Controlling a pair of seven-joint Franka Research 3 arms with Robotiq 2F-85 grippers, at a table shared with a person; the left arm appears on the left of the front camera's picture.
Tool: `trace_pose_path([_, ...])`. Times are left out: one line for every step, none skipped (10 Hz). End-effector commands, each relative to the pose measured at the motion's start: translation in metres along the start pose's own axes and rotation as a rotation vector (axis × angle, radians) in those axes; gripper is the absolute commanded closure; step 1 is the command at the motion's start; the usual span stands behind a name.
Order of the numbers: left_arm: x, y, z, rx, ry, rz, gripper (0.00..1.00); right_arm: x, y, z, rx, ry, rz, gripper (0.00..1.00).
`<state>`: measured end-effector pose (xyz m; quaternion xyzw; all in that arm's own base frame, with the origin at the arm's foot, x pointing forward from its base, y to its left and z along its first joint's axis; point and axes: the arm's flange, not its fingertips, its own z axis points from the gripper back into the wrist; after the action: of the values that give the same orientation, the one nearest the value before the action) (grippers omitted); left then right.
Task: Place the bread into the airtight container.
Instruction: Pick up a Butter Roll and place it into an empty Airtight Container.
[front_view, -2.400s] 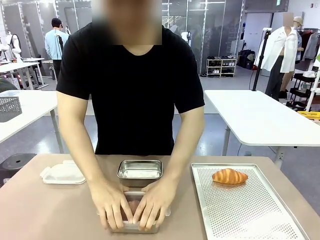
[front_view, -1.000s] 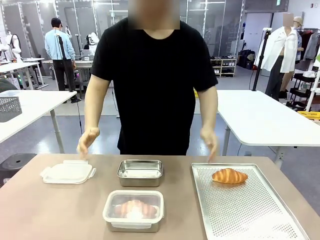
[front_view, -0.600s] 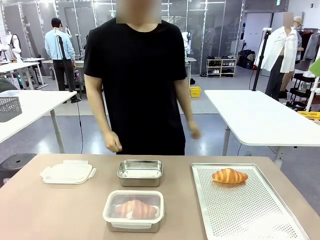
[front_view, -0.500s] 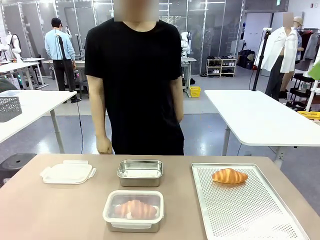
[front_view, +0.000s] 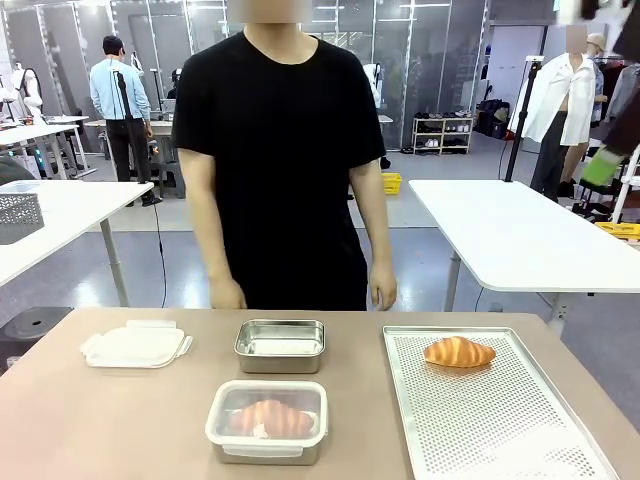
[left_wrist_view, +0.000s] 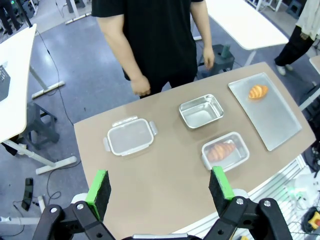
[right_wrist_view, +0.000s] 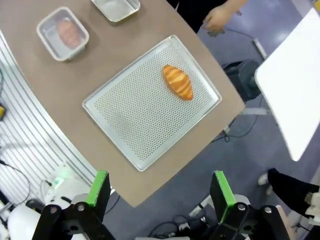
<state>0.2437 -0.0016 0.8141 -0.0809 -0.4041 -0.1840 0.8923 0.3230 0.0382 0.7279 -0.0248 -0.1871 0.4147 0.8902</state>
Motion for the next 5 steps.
trace_pose_path([0.001, 0.000, 0.002, 0.006, 0.001, -0.009, 0.00, 0.016, -0.026, -0.021, 0.051, 0.033, 0.163, 0.00])
trace_pose_path([0.001, 0.000, 0.002, 0.006, 0.001, -0.009, 0.00, 0.025, -0.038, -0.043, 0.084, 0.055, 0.277, 0.00])
trace_pose_path([0.001, 0.000, 0.002, 0.006, 0.001, -0.009, 0.00, 0.032, -0.046, -0.059, 0.078, 0.076, 0.375, 0.00])
trace_pose_path([0.001, 0.000, 0.002, 0.006, 0.001, -0.009, 0.00, 0.040, -0.052, -0.075, 0.086, 0.080, 0.471, 0.00])
trace_pose_path([0.001, 0.000, 0.002, 0.006, 0.001, -0.009, 0.00, 0.046, -0.056, -0.094, 0.105, 0.093, 0.567, 0.00])
